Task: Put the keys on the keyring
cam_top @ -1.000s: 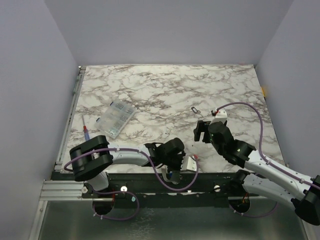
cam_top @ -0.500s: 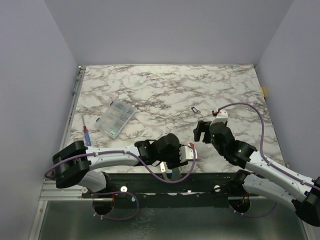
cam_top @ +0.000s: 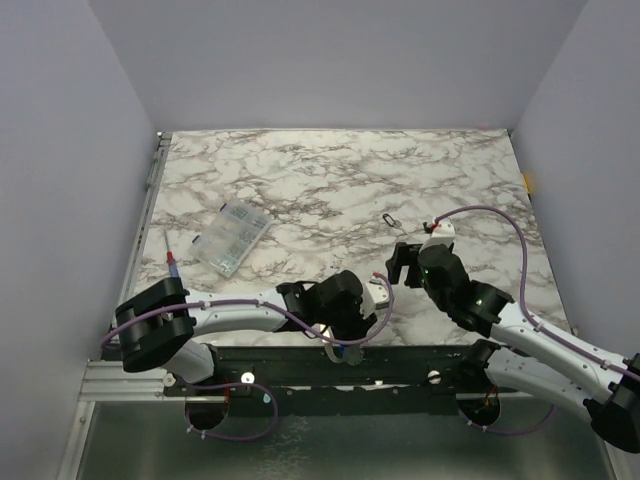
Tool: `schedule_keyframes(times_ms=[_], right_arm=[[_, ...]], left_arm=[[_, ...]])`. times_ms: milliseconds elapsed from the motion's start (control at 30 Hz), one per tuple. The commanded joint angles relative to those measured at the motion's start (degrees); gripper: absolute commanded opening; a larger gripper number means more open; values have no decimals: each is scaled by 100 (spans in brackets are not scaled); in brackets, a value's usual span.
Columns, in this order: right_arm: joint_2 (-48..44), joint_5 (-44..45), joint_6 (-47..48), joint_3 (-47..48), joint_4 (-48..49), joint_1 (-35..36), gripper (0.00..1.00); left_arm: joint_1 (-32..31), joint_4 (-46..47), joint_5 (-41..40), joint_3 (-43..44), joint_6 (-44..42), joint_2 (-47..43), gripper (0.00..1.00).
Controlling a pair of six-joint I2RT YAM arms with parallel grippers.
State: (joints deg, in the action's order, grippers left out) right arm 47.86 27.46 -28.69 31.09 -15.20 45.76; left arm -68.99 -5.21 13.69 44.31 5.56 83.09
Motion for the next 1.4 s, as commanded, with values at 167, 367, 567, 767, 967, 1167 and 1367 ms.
schedule_keyframes(times_ms=[167,367,567,767,967,1167,1367], right_arm=[[-103,-107,-144,-81,-176,9,87],[-140,-169,-181,-95,-200,13,87],[-166,-216,-197,-99,-211,12,87],[-164,-235,-199,-103,-205,12,87],[-175,-205,-199,-126,-194,12,87],[-242,-97,-244,-156,-200,12,87],[-563,145,-343,-200,-220,12,87]], left_arm=[[-31,-417,-414,334,1397,612,37],[-35,-886,-500,851,1682,1131,37],[-39,-1146,-585,1002,1717,1257,34],[-61,-1179,-634,961,1661,1235,25],[-88,-1160,-712,961,1562,1305,1],[-85,-917,-629,822,1386,1003,0],[150,-341,-204,446,1426,381,0]])
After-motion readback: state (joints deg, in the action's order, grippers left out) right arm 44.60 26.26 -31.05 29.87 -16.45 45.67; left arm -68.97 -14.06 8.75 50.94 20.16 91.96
